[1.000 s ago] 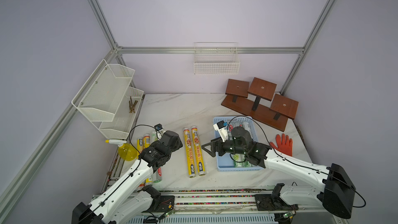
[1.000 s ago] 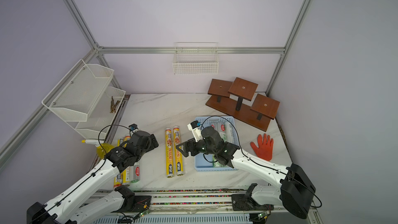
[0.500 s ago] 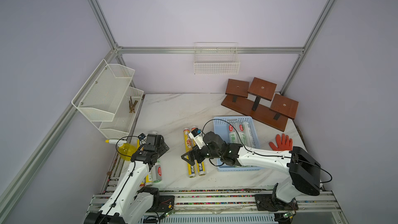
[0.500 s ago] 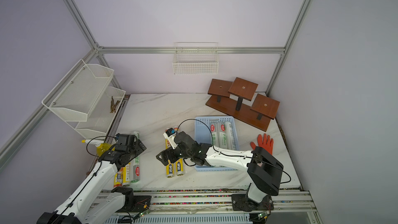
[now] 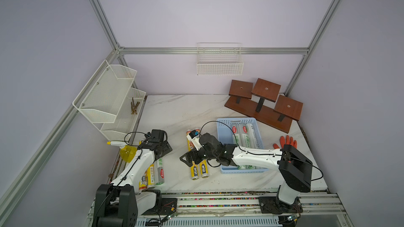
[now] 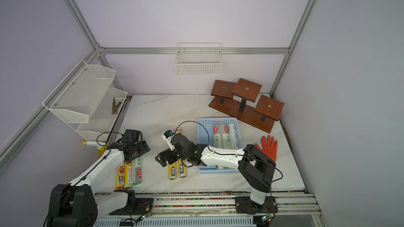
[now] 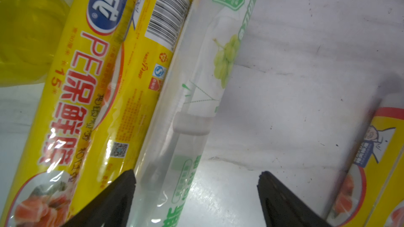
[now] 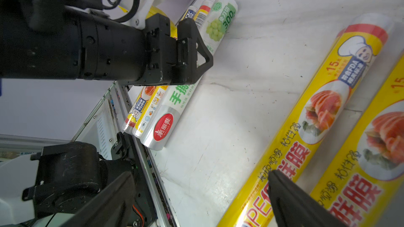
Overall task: Put the plastic wrap into the basket
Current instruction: Pick up the plastic wrap from the center of the board.
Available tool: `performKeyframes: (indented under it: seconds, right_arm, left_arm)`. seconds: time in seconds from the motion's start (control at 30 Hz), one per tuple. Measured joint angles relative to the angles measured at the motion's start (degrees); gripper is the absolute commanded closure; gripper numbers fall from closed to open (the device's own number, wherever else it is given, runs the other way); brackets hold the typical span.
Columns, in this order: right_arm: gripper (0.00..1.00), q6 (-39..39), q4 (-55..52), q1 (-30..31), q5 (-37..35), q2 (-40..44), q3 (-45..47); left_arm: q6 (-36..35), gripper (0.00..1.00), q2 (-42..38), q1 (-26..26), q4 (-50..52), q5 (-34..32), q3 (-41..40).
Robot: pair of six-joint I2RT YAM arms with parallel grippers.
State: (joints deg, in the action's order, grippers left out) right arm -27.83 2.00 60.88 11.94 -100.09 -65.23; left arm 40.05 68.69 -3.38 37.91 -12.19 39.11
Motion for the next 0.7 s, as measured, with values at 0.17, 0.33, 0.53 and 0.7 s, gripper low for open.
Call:
performKeyframes:
  seconds: [0.17, 0.33, 0.53, 0.7]
  right_arm:
    - [0.01, 0.7, -2.4, 0.0, -1.5, 0.0, -1.0]
    - [0.01, 2.0, -6.0, 0.0, -5.0, 0.0, -3.0]
    - [0.01, 1.6, -8.4, 0.0, -8.5, 0.0, -3.0]
    - [0.01, 1.1, -10.8, 0.0, -10.5, 0.0, -3.0]
  left_arm:
    - [-2.1, 0.15, 4.0, 0.3, -0.3, 0.6, 1.1]
    - [-3.5, 0.17, 6.4, 0.3, -1.1, 5.3, 1.2]
    - [-4.9, 0.23, 7.4, 0.2, -1.9, 9.6, 1.3]
    - [-5.6, 0.28, 11.3, 0.2, -1.8, 10.3, 2.3]
